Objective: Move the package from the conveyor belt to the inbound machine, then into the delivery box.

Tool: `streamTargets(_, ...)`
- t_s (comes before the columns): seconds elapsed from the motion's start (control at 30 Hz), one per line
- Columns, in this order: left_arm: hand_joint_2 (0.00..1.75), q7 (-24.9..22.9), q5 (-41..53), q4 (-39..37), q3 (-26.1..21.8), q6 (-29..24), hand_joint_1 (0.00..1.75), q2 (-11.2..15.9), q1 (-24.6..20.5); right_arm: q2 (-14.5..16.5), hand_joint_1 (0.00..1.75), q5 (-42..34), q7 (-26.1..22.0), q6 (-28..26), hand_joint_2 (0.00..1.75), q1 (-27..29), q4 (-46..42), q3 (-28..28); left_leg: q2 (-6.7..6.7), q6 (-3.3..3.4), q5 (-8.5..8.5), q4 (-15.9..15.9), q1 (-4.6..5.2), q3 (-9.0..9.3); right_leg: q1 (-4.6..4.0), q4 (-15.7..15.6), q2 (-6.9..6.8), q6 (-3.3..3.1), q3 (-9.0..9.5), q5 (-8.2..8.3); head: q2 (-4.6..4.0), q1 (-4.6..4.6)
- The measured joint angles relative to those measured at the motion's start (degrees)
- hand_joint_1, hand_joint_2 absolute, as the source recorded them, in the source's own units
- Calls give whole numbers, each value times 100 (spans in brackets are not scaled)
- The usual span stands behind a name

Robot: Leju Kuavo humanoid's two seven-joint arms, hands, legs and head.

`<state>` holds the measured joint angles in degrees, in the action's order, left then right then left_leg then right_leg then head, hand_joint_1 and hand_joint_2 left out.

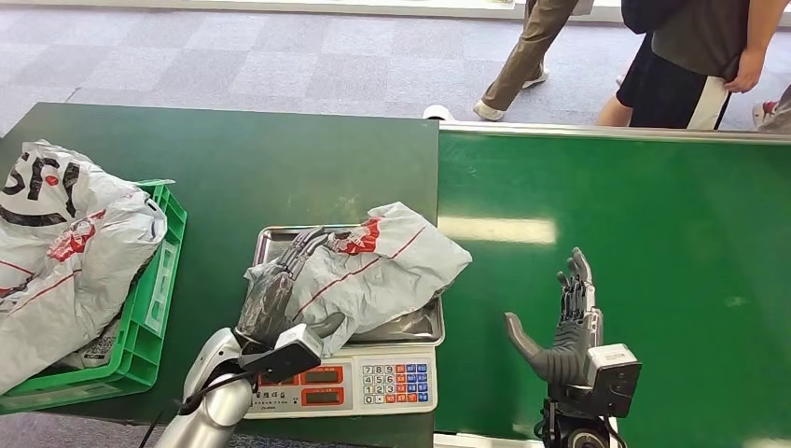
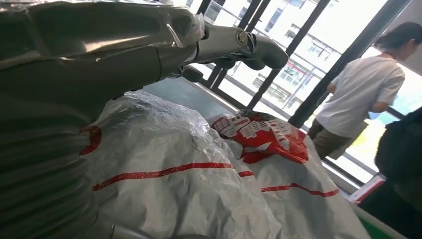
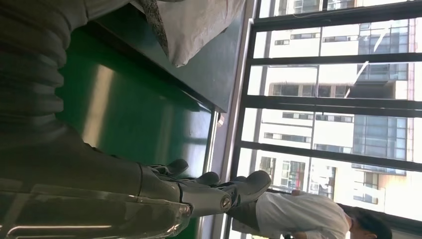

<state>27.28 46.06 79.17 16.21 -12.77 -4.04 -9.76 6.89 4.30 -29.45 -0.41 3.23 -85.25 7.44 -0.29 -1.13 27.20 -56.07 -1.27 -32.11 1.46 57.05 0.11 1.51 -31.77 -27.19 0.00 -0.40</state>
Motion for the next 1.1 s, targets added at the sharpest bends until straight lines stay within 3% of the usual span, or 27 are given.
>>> streamTargets(0.33, 175, -509, 711, -19, 1, 76, 0, 138, -24, 230, 0, 166, 116, 178, 175, -68, 17, 7, -1, 0, 0, 0, 0, -1, 0, 0, 0, 0, 0, -1, 0, 1)
streamTargets(0.6, 175, -969, 786, -243, -10, 1372, 2, 161, 45, 265, 0, 463, 173, 227, 175, -239, 103, 63, -4, -1, 0, 2, 0, 13, 0, 0, -4, 1, 21, -4, 0, -1)
streamTargets(0.73, 175, -980, 610, -378, -12, 1722, 173, 212, 31, 207, 0, 595, 173, 46, 175, -445, 220, 120, -8, -1, 3, 4, 2, 40, 1, -1, -7, 4, 54, -10, 0, 1)
streamTargets(1.1, 175, -915, 450, -381, 9, 1728, 175, 366, 168, -1, 0, 739, 173, -143, 175, -728, 439, 105, -7, -4, 5, 7, 0, 84, 0, -1, -7, 3, 100, -10, 0, -1)
